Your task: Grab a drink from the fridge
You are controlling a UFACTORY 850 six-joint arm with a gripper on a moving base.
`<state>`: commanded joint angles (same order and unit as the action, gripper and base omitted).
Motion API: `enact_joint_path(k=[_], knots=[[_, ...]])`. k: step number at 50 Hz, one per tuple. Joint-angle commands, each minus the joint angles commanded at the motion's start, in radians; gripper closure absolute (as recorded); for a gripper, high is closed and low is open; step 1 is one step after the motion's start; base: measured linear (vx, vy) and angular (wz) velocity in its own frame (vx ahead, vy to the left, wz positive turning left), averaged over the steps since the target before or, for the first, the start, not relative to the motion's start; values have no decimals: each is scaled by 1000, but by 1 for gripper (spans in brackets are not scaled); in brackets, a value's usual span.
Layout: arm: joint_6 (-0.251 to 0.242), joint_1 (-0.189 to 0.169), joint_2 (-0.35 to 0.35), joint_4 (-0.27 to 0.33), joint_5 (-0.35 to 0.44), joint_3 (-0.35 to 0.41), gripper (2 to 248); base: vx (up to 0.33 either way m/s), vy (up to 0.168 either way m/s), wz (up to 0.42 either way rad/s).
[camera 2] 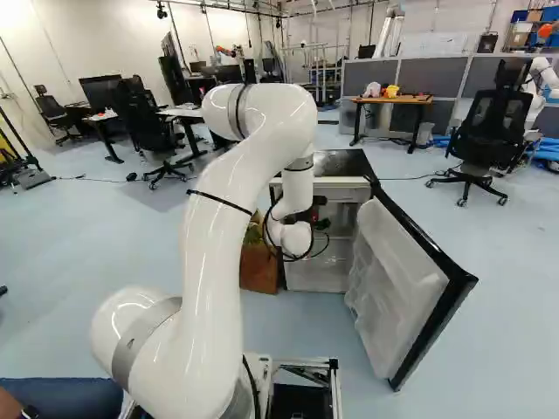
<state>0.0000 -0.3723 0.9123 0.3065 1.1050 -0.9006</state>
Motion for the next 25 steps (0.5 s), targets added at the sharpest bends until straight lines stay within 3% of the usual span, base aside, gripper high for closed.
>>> enact_joint_path(k=[25], knots=[[0,11,138,34,0,-153,3,0,0,0]])
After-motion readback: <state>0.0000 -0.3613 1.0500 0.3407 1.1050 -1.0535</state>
